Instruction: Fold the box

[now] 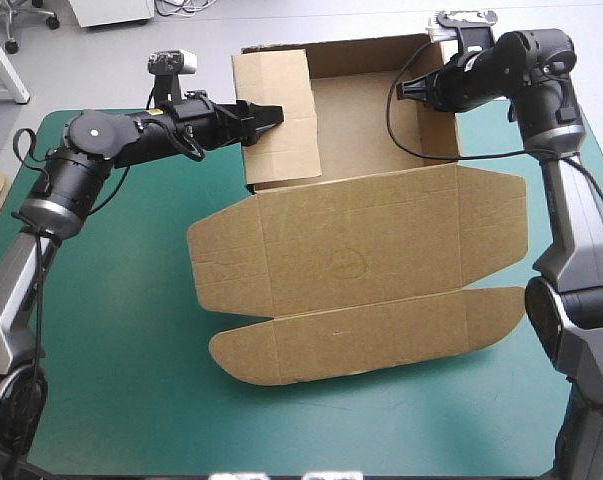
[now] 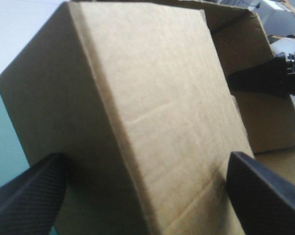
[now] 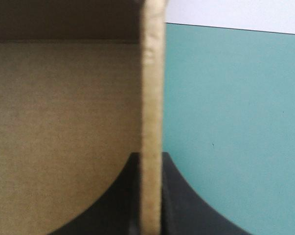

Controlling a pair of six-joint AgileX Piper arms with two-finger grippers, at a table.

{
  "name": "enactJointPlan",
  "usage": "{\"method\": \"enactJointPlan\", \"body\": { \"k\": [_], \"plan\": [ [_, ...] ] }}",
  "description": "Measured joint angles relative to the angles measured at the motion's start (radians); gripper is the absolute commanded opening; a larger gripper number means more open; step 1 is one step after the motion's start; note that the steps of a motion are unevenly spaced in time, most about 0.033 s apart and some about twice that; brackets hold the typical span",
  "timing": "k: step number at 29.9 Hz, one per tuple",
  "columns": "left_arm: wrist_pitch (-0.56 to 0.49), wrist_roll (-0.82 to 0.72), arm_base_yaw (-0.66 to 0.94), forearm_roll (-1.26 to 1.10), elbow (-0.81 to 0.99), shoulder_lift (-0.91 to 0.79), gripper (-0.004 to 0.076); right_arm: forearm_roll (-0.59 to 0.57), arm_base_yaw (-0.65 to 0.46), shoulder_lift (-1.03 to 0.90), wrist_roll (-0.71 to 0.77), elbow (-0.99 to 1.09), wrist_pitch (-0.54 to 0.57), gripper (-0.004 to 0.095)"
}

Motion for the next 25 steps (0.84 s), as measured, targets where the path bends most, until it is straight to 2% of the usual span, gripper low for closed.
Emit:
{"method": "enactJointPlan", "body": {
  "k": [6, 16, 21, 23, 25],
  "plan": [
    [-0.022, -0.242, -0.039, 0.272, -0.048, 0.006, 0.0624, -0.012, 0.036, 0.031, 0.049, 0.001, 0.000, -0.0016],
    [0.038, -0.548, -0.073, 0.642, -0.061, 0.034, 0.0603, -0.058, 0.115, 0.074, 0.126, 0.001, 0.000, -0.0016],
    [0.084, -0.669, -0.073, 0.754, -0.061, 0.065, 0.0505, -0.059, 0.135, 0.081, 0.153, 0.001, 0.000, -0.0016],
    [0.094, -0.683, -0.073, 0.761, -0.061, 0.079, 0.0445, -0.062, 0.142, 0.090, 0.158, 0.001, 0.000, -0.0016],
    [0.102, -0.688, -0.073, 0.766, -0.061, 0.087, 0.0340, -0.068, 0.149, 0.098, 0.160, 0.001, 0.000, -0.0016]
  ]
}}
